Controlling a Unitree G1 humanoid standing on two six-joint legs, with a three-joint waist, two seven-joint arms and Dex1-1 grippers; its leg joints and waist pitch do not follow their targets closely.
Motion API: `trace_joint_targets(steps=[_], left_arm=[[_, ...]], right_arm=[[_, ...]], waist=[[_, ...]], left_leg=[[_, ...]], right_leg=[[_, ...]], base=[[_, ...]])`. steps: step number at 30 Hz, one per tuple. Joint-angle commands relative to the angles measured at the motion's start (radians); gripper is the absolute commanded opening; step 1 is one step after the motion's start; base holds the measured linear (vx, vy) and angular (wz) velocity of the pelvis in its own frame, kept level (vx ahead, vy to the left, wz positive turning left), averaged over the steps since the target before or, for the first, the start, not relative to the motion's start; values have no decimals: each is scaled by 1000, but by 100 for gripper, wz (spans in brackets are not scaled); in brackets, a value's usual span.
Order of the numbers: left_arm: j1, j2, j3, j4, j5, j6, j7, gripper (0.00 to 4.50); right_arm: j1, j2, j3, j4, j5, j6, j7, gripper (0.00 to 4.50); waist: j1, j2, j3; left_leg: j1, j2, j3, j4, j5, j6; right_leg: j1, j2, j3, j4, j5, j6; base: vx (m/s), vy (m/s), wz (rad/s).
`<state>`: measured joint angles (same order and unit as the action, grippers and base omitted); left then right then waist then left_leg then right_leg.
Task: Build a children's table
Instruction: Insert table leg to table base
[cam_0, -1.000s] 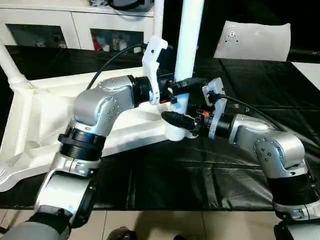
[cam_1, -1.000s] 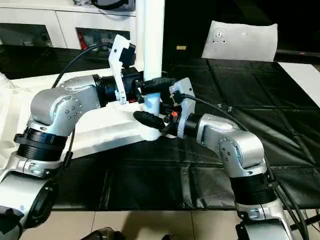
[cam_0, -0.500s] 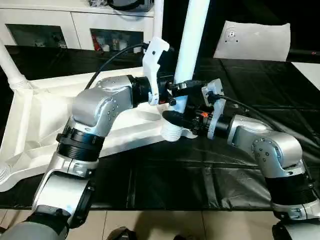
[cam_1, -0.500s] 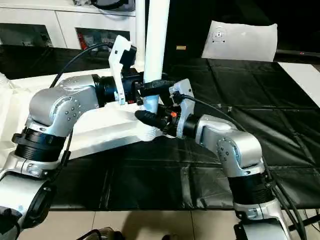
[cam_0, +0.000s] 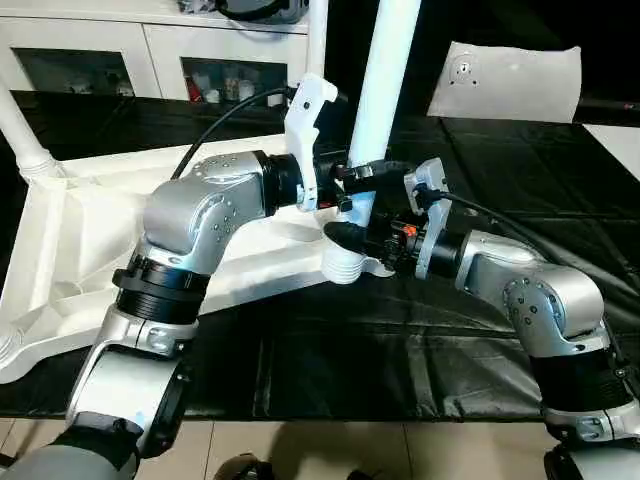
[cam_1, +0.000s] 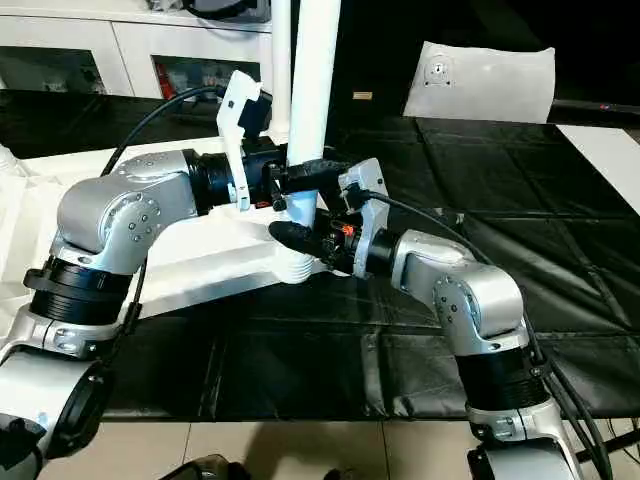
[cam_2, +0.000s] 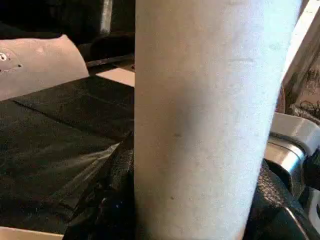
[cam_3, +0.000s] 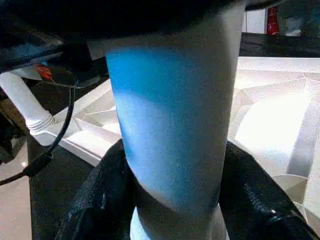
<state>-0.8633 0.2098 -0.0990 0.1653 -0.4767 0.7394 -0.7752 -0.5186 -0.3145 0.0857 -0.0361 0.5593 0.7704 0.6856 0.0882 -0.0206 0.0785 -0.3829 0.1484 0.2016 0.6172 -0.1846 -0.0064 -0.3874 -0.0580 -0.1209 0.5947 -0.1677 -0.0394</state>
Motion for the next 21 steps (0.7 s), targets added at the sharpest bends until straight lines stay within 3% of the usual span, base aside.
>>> trace_joint_targets(steps=[1, 7, 13, 21], left_arm=[[-12, -44, 24, -37, -56, -17, -9, 246], [-2, -71, 78, -43, -89, -57, 6, 296], [-4, -90, 133, -34, -77, -98, 52, 311], [10, -78, 101, -6, -14, -124, 104, 228]], right_arm=[[5, 9, -5, 23, -8, -14, -7, 195], [8, 22, -18, 30, -20, -36, -21, 193], [10, 20, -18, 34, -30, -50, -22, 193], [4, 21, -13, 40, -40, -62, -16, 193]], waist=[[-2, 2, -85], [-2, 3, -86], [-2, -1, -85], [-1, 1, -85]], left_leg=[[26, 101, -53, -69, -150, -7], [27, 102, -54, -69, -156, -5], [26, 100, -53, -69, -157, -1], [27, 102, -54, -70, -151, 0]], right_leg=[[52, -129, 81, -80, -300, -130], [52, -129, 80, -80, -294, -141], [53, -129, 80, -82, -313, -129], [51, -128, 81, -81, -305, -119]], base=[[0, 0, 0], [0, 0, 0], [0, 0, 0], [0, 0, 0]])
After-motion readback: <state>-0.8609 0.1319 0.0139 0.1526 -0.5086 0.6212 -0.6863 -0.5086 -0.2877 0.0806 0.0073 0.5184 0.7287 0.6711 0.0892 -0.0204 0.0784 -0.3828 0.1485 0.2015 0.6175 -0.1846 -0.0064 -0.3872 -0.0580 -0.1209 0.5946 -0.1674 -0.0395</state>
